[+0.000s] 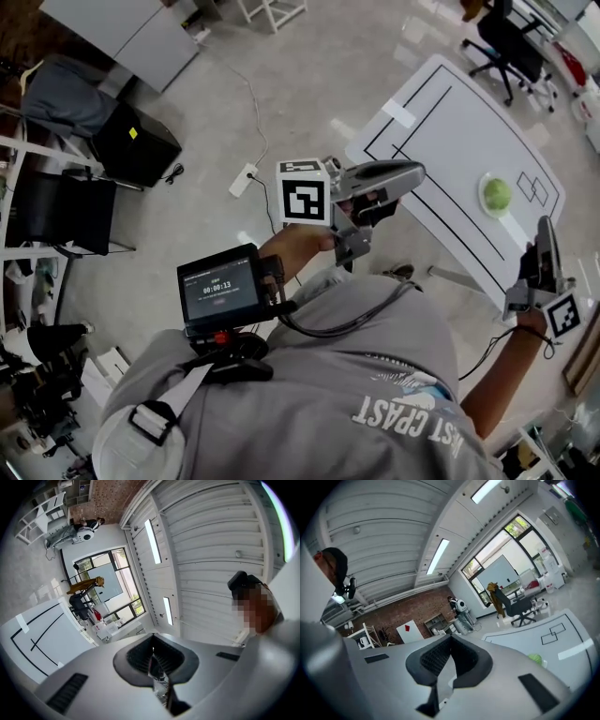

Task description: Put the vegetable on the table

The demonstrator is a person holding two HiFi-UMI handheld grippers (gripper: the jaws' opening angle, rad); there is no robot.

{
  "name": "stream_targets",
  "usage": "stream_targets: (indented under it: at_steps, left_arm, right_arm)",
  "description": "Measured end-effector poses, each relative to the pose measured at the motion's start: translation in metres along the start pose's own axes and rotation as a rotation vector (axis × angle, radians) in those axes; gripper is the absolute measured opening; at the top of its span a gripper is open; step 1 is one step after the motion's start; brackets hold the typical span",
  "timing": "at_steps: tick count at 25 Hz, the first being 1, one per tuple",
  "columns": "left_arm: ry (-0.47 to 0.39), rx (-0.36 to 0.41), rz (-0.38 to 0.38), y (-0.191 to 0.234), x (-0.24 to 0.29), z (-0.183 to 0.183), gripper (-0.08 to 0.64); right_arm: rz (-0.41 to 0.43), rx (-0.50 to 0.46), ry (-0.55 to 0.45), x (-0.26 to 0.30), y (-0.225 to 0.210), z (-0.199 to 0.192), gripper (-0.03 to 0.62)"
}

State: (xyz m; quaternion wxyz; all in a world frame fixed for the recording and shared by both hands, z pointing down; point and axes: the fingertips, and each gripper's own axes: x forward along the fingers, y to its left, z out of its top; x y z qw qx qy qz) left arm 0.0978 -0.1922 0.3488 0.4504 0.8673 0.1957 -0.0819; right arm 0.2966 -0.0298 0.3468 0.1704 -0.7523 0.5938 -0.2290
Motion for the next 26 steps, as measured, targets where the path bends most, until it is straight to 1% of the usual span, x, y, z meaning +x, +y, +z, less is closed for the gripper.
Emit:
stream_targets:
  at_steps: [2,5,8,11,13,14,17,19,23,26]
  left_arm:
    - [0.017,0.012,-0.024,-0.007,0.008,-0.004,0.006]
    - [0.052,0.03,-0.049,-0.019,0.019,-0.016,0.007]
    - [0.085,0.035,-0.055,-0.024,0.023,-0.022,0.006]
    - [0.108,0.019,-0.06,-0.028,0.027,-0.026,0.006]
    - [0.131,0.017,-0.063,-0.034,0.034,-0.04,0.006]
    - [0.146,0.021,-0.065,-0.04,0.038,-0.053,0.006]
    - [0.197,0.033,-0.071,-0.066,0.05,-0.106,0.006]
    - [0.216,0.025,-0.076,-0.081,0.055,-0.133,0.007]
    - [0.245,0.006,-0.084,-0.099,0.069,-0.16,0.007]
    - [0.274,0.001,-0.097,-0.12,0.083,-0.195,0.006]
  right_arm:
    - [0.032,-0.071,-0.019,-0.016,0.029,0.008,0.008]
    - [0.057,-0.152,-0.042,-0.042,0.063,0.011,0.008]
    - [0.069,-0.204,-0.056,-0.057,0.092,0.013,0.007]
    - [0.064,-0.23,-0.064,-0.068,0.111,0.019,0.006]
    - [0.054,-0.232,-0.073,-0.089,0.112,0.019,0.006]
    - [0.048,-0.229,-0.08,-0.106,0.109,0.016,0.006]
    - [0.022,-0.212,-0.104,-0.172,0.095,-0.001,0.006]
    - [0.007,-0.201,-0.114,-0.204,0.091,-0.01,0.006]
    - [-0.016,-0.164,-0.117,-0.24,0.084,-0.015,0.007]
    - [-0.029,-0.168,-0.107,-0.278,0.078,-0.02,0.006]
